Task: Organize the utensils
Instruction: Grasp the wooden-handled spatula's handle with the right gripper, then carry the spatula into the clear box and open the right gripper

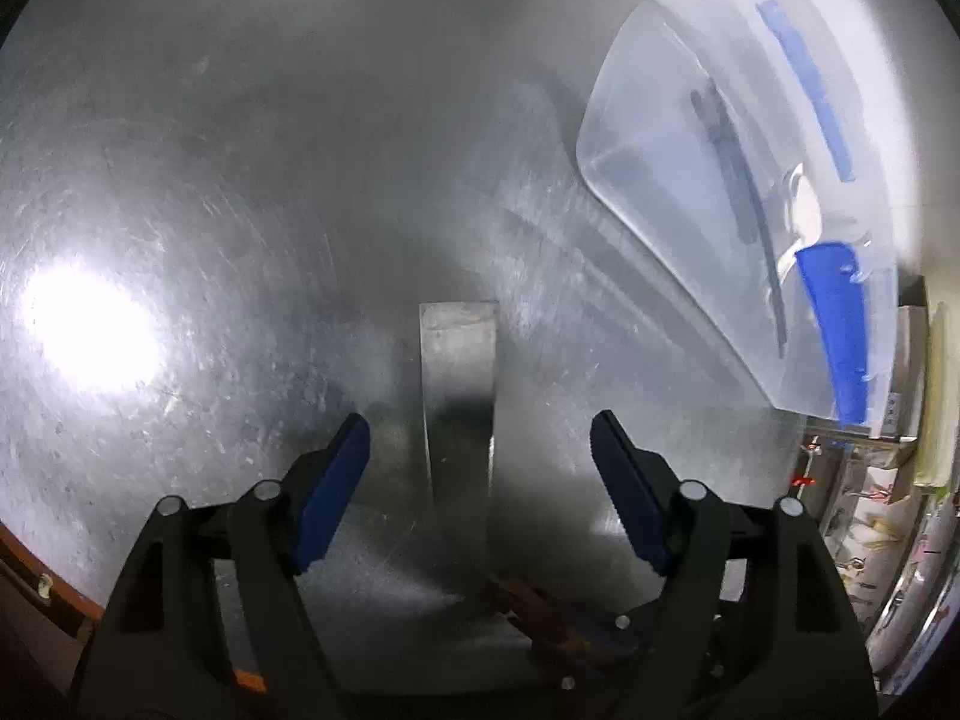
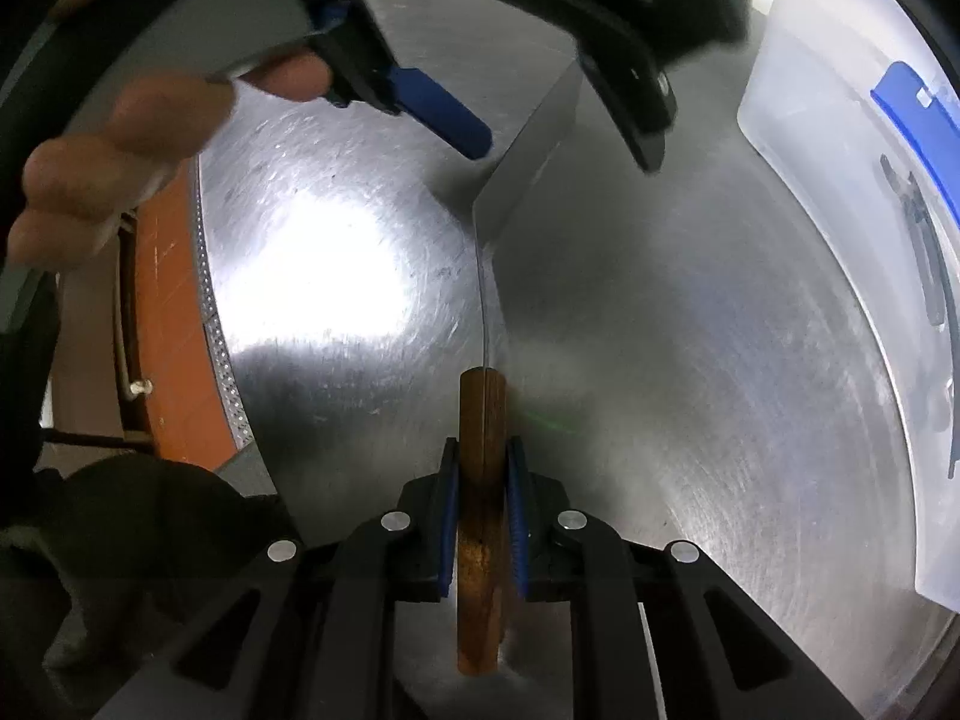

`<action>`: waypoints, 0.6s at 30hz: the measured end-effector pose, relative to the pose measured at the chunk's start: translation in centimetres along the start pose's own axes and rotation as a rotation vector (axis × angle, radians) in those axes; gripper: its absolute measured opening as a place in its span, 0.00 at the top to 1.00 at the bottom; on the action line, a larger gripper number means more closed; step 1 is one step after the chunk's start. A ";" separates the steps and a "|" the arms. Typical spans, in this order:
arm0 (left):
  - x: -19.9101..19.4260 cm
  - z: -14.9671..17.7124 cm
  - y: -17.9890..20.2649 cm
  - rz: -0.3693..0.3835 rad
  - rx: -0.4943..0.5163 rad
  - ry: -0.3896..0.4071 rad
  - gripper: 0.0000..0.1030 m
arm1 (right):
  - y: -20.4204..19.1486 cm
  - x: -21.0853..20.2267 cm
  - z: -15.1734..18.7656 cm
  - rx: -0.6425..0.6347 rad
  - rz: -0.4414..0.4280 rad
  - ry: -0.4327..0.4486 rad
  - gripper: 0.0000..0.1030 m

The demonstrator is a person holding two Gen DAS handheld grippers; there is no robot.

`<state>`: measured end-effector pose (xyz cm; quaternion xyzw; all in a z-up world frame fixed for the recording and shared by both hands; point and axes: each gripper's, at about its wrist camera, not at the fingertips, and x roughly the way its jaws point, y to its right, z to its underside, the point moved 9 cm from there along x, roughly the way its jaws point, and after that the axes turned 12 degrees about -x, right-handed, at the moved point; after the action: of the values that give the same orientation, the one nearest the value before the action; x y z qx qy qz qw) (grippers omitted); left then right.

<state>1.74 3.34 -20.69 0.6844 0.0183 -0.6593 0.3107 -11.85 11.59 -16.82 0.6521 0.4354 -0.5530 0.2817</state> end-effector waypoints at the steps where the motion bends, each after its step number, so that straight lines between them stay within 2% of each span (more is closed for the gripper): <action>1: 0.5 0.1 0.3 -0.010 0.003 -0.006 0.49 | -0.3 0.2 0.2 -0.006 0.002 -0.005 0.83; 4: 1.0 0.2 0.4 -0.044 0.007 0.002 0.72 | -0.8 0.5 0.1 -0.025 0.017 -0.004 0.83; 5: 1.3 0.1 0.5 -0.057 0.004 0.013 0.75 | -0.8 0.6 0.0 -0.025 0.017 -0.002 0.83; 7: 1.4 -0.1 0.3 -0.069 -0.005 0.024 0.88 | -1.0 0.9 0.0 -0.018 0.009 0.003 0.82; 10: 1.3 -0.1 -0.2 -0.057 -0.014 0.039 0.88 | -0.7 1.0 0.0 -0.024 0.006 0.006 0.82; 13: 0.8 -0.1 -0.8 -0.052 -0.018 0.052 0.88 | 1.3 0.0 0.8 -0.042 0.004 0.000 0.82; 18: -0.8 0.1 -0.8 -0.004 -0.043 0.085 0.89 | 2.0 -1.9 1.4 -0.073 0.040 0.003 0.82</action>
<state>1.19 4.27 -20.32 0.7050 0.0473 -0.6296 0.3230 -10.80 9.02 -15.54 0.6509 0.4426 -0.5300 0.3154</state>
